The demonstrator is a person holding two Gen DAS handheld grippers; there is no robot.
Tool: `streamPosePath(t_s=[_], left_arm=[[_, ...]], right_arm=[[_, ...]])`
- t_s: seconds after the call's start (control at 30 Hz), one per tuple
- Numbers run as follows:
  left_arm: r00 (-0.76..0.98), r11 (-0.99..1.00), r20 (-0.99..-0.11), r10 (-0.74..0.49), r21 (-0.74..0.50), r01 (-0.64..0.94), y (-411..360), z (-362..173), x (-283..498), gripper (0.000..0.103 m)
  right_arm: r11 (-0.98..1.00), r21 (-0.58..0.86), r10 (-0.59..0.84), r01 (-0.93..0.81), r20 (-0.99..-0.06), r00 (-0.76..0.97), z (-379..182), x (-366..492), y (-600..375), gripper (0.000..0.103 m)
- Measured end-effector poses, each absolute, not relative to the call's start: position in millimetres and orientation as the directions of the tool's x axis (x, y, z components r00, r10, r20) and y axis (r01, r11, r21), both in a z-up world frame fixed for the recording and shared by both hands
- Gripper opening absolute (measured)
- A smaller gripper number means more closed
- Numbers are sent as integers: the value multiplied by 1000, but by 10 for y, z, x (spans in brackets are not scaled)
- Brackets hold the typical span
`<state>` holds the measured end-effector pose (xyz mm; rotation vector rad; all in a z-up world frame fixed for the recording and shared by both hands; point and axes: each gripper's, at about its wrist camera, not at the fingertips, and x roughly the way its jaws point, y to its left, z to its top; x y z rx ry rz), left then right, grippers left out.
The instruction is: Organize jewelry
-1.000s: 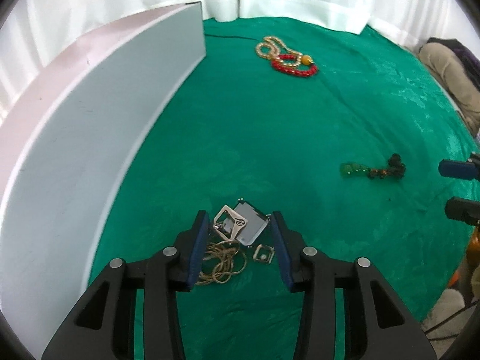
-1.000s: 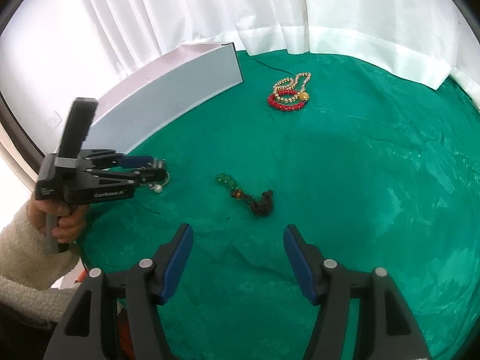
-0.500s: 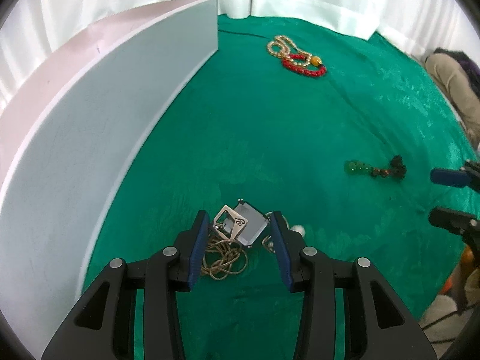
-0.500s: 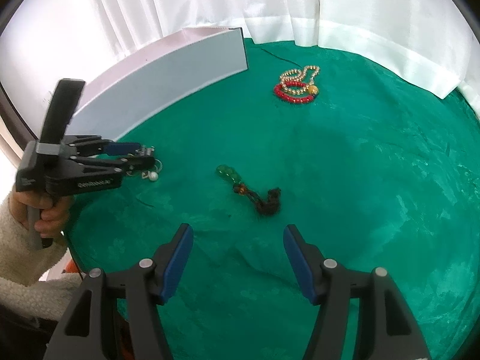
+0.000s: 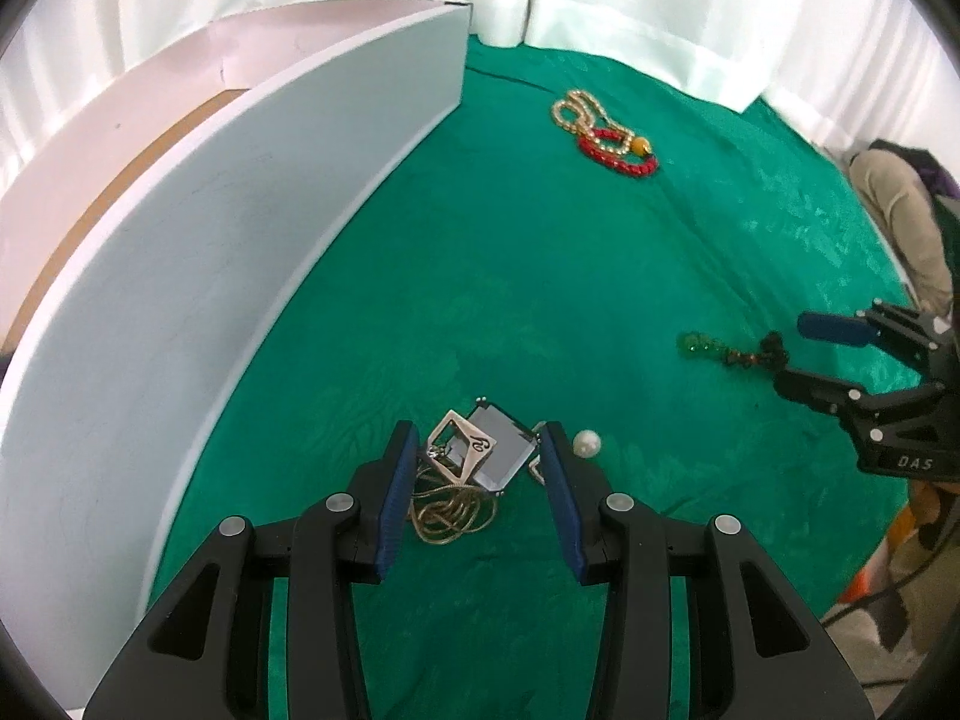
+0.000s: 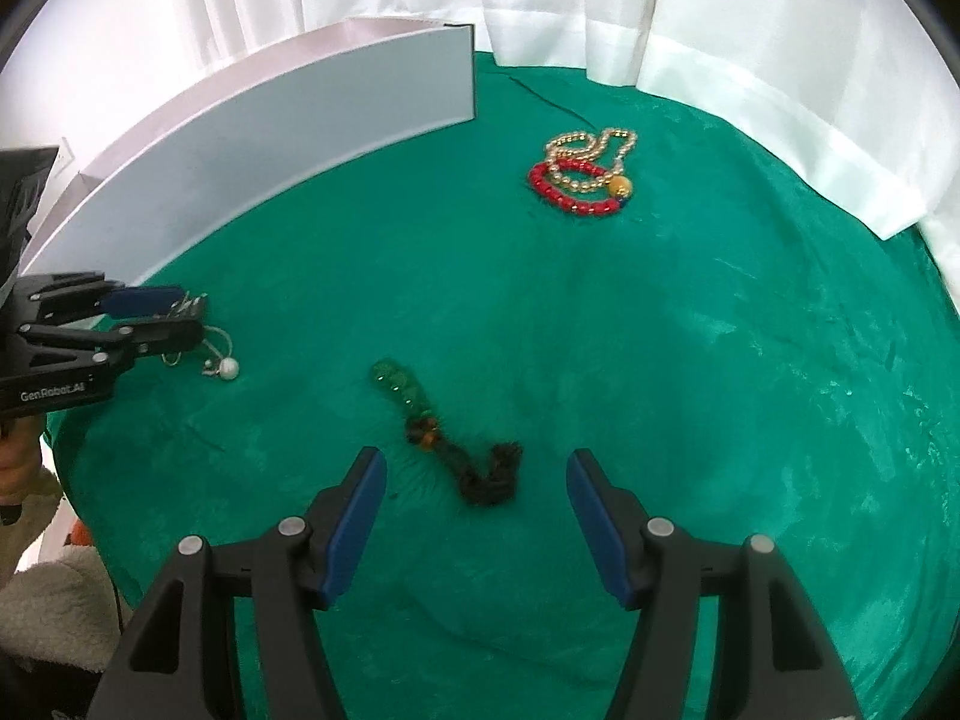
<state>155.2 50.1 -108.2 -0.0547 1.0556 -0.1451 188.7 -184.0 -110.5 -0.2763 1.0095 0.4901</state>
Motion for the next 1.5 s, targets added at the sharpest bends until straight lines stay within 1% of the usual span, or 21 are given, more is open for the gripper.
streamPosePath(t_s=[0.13, 0.37, 0.4, 0.43, 0.47, 0.5, 0.53, 0.67, 0.87, 1.0, 1.13, 1.33, 1.5], left_arm=[[490, 987, -857, -159, -137, 81, 564, -1041, 1539, 42], [487, 990, -862, -140, -126, 63, 623, -1049, 1475, 42], [484, 990, -864, -139, -127, 57, 645, -1057, 1463, 42], [483, 990, -865, -138, -128, 54, 656, -1059, 1446, 42], [481, 990, -865, -139, -131, 51, 676, -1059, 1435, 42], [482, 990, -865, -141, -134, 48, 692, -1050, 1418, 42], [484, 989, -864, -143, -138, 45, 704, -1036, 1402, 42], [498, 986, -852, -159, -162, 37, 747, -933, 1348, 42], [524, 977, -828, -198, -207, 42, 791, -687, 1280, 42], [526, 963, -814, -244, -270, 30, 870, -526, 1270, 42], [541, 954, -799, -263, -300, 20, 939, -319, 1238, 42], [579, 939, -764, -284, -345, 6, 1119, 197, 1160, 42], [641, 932, -715, -280, -362, 4, 1357, 827, 1072, 42]], right_arm=[[835, -13, 264, -550, -868, 421, -1103, 1836, -1856, 64], [797, -56, 252, -601, -873, 416, -1193, 1900, -1669, 64], [796, -57, 247, -602, -878, 410, -1213, 1912, -1655, 63], [796, -53, 244, -604, -884, 399, -1236, 1922, -1643, 56], [796, -49, 241, -603, -889, 390, -1254, 1922, -1636, 33], [801, -46, 235, -597, -893, 383, -1267, 1925, -1636, 23], [806, -43, 234, -590, -893, 384, -1260, 1925, -1646, 19], [833, 33, 287, -552, -879, 381, -1133, 1891, -1761, 17], [860, 128, 370, -495, -824, 429, -727, 1760, -2009, 17], [860, 172, 411, -480, -792, 451, -519, 1723, -2109, 16], [854, 190, 436, -484, -770, 466, -369, 1688, -2130, 16], [833, 186, 464, -520, -747, 477, -178, 1662, -2025, 16], [805, 186, 503, -564, -718, 481, 56, 1724, -1847, 16]])
